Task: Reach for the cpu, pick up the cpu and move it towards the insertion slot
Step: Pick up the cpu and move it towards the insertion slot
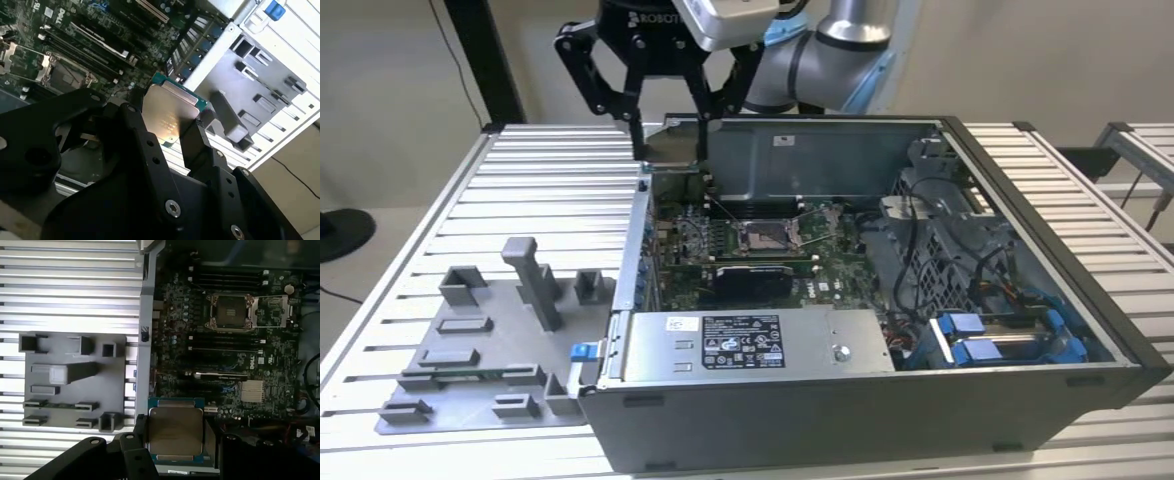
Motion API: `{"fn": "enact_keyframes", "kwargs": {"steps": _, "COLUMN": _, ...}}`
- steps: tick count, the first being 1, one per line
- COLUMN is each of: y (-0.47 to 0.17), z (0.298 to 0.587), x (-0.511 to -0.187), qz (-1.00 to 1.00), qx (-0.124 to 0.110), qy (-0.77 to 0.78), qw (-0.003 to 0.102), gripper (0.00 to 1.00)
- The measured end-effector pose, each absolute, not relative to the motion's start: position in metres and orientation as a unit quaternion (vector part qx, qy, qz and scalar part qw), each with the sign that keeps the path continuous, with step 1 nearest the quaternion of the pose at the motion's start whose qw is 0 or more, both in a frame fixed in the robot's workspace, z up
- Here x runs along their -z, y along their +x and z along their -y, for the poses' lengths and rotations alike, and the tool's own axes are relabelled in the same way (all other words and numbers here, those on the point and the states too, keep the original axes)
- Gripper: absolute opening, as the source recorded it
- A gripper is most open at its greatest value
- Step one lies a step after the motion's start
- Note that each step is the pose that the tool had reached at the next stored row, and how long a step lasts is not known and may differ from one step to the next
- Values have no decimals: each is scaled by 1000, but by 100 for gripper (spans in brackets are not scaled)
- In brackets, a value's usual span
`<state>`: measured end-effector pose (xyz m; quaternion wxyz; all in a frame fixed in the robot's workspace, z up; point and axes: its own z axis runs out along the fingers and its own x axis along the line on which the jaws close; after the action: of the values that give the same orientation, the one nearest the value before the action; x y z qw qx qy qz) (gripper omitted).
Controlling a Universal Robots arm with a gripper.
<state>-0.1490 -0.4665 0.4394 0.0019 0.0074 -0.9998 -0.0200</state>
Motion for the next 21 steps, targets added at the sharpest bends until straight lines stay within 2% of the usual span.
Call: {"fn": "enact_keyframes", "kwargs": {"steps": 21, "y": -56, "z": 466, "x": -438, "qz": 1000, "qx": 20, "qy": 6, "qw": 2, "gripper": 0}}
